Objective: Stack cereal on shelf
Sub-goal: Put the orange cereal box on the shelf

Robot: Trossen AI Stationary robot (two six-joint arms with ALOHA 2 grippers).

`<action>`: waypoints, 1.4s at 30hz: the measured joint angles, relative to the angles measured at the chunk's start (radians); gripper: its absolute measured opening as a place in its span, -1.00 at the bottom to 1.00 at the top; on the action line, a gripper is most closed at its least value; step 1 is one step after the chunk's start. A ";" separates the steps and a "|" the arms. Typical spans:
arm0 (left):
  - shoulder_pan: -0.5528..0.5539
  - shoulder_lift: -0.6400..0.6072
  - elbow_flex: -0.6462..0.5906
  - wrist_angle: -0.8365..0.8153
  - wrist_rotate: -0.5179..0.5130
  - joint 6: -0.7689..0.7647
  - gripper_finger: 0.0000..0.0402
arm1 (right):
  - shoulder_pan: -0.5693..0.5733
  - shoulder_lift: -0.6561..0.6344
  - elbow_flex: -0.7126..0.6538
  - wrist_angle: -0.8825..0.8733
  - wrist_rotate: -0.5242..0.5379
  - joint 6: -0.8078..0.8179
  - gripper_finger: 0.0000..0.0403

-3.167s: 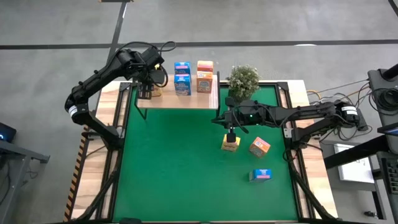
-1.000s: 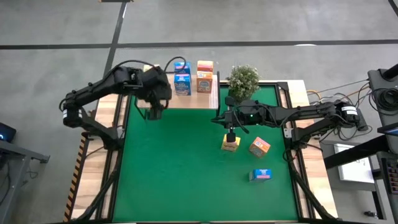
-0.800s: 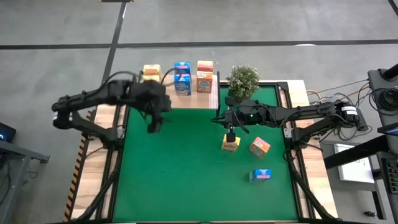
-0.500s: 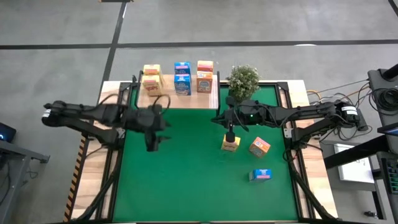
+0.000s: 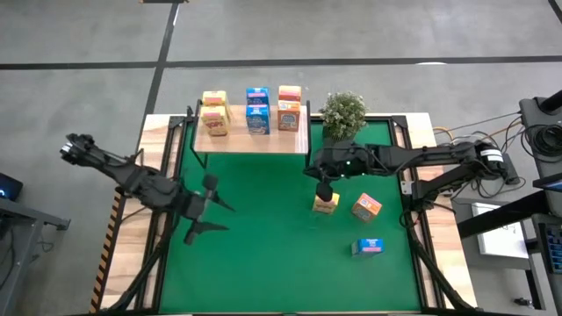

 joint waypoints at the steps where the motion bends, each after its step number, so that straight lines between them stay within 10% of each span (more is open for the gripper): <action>1: -0.009 -0.013 -0.003 0.022 0.001 0.018 0.07 | 0.005 0.008 0.019 -0.036 0.000 0.014 -0.94; 25: -0.031 -0.167 -0.063 0.001 -0.072 0.015 0.07 | 0.080 0.064 0.318 -1.165 -0.015 0.685 -0.88; 42: -0.031 -0.134 -0.063 -0.001 -0.080 0.001 0.07 | 0.231 0.064 0.267 -1.224 -0.029 0.775 0.16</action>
